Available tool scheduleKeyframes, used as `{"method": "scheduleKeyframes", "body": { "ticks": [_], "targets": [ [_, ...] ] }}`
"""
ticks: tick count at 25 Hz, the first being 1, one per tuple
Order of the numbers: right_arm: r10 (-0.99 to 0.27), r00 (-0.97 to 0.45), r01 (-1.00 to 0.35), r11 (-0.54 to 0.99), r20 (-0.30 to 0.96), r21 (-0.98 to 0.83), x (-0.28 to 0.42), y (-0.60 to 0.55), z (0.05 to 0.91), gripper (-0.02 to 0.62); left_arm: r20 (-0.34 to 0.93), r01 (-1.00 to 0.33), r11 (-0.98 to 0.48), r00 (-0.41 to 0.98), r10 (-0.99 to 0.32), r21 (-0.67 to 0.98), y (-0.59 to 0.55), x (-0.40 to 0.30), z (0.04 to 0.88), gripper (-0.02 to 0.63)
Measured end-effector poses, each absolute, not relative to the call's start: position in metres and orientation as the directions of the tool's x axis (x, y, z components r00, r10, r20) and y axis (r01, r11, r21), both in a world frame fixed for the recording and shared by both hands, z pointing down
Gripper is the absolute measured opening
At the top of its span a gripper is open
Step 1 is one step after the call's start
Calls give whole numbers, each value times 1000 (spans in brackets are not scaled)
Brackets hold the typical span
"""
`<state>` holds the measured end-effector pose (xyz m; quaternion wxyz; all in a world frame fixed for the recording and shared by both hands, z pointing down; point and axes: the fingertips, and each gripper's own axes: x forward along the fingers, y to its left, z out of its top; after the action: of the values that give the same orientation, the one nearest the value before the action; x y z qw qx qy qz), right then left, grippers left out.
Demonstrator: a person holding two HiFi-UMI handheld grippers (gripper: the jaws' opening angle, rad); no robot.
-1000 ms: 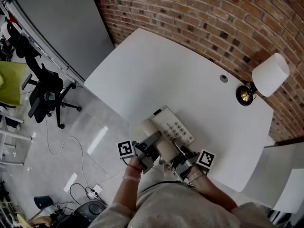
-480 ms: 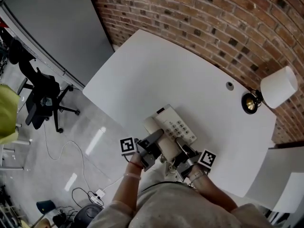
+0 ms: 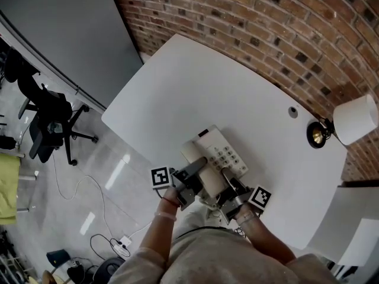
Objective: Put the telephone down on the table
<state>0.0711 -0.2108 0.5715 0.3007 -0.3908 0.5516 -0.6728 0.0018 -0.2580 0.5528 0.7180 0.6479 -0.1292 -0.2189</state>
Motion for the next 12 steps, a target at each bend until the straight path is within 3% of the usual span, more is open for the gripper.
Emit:
{"method": "scheduleKeyframes", "body": {
  "ticks": [12],
  "targets": [
    [-847,-483,-77,-212,222,-974,73,-235,572,149,-126,179,53,845,-520,982,-276,3,556,435]
  ]
}}
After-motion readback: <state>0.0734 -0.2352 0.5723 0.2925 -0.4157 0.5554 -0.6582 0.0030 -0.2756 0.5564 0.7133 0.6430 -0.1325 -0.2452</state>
